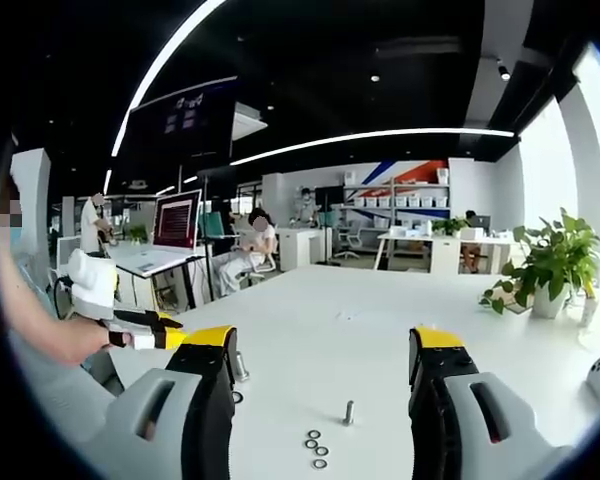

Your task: Place the washer onto the threaded stud by aligning its center hole with the stud, sliding it down to the base, and recovering from edge contact or off-axis alignment until the washer reaches the visible bottom stop.

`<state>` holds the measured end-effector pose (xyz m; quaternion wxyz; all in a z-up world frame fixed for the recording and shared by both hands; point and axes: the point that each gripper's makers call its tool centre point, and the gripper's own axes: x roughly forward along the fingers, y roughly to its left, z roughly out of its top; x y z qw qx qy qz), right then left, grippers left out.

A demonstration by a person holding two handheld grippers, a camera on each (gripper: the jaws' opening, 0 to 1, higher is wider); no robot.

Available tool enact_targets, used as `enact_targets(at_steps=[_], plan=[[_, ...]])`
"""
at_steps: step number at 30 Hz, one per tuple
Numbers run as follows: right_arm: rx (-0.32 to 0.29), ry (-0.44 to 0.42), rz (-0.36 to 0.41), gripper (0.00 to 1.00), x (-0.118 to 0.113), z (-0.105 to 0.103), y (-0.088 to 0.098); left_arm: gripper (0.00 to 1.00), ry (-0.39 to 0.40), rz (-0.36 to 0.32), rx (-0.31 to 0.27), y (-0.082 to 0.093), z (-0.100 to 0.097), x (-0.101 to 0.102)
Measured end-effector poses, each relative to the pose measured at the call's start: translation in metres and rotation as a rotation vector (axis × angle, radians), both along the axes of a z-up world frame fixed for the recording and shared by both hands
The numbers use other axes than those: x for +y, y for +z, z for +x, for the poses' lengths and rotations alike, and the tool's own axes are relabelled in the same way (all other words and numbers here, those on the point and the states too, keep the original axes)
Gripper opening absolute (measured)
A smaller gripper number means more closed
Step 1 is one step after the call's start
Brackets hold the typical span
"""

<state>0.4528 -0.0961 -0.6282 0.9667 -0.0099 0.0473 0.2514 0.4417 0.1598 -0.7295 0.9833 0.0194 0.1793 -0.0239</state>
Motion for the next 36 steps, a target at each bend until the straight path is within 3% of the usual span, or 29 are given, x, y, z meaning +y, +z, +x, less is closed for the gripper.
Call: enact_targets(at_steps=[19, 36], plan=[[0.009, 0.0, -0.017, 0.72, 0.0, 0.0, -0.004, 0.24, 0.031, -0.007, 0.111, -0.041, -0.002, 0.008], [0.005, -0.014, -0.029, 0.72, -0.003, 0.001, -0.004, 0.25, 0.024, 0.008, 0.152, -0.061, 0.002, 0.009]])
